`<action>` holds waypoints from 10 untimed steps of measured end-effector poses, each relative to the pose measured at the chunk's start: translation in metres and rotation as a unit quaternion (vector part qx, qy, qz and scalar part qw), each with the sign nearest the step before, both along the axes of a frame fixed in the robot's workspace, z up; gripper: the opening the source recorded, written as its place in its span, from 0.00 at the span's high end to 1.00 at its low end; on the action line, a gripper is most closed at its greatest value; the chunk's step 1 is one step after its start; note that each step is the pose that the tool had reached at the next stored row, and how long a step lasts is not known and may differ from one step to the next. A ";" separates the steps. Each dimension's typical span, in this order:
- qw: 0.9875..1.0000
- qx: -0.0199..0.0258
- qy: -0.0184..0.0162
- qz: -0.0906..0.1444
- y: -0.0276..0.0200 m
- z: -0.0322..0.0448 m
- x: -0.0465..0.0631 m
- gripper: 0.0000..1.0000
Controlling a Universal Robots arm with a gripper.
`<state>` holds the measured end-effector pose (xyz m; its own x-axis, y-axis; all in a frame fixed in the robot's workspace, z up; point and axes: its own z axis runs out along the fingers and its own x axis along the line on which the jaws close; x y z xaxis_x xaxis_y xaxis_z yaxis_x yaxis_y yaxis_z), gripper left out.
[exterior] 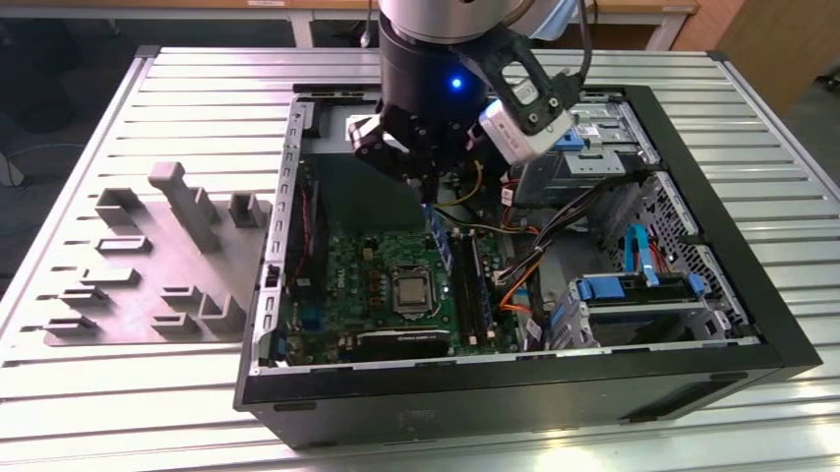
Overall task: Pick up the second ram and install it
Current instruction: 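Insert the second ram into the second slot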
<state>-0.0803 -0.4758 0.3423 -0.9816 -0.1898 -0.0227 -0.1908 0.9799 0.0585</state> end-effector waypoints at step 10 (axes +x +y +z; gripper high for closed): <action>0.996 0.000 0.000 -0.089 0.0000 -0.0022 0.000 0.88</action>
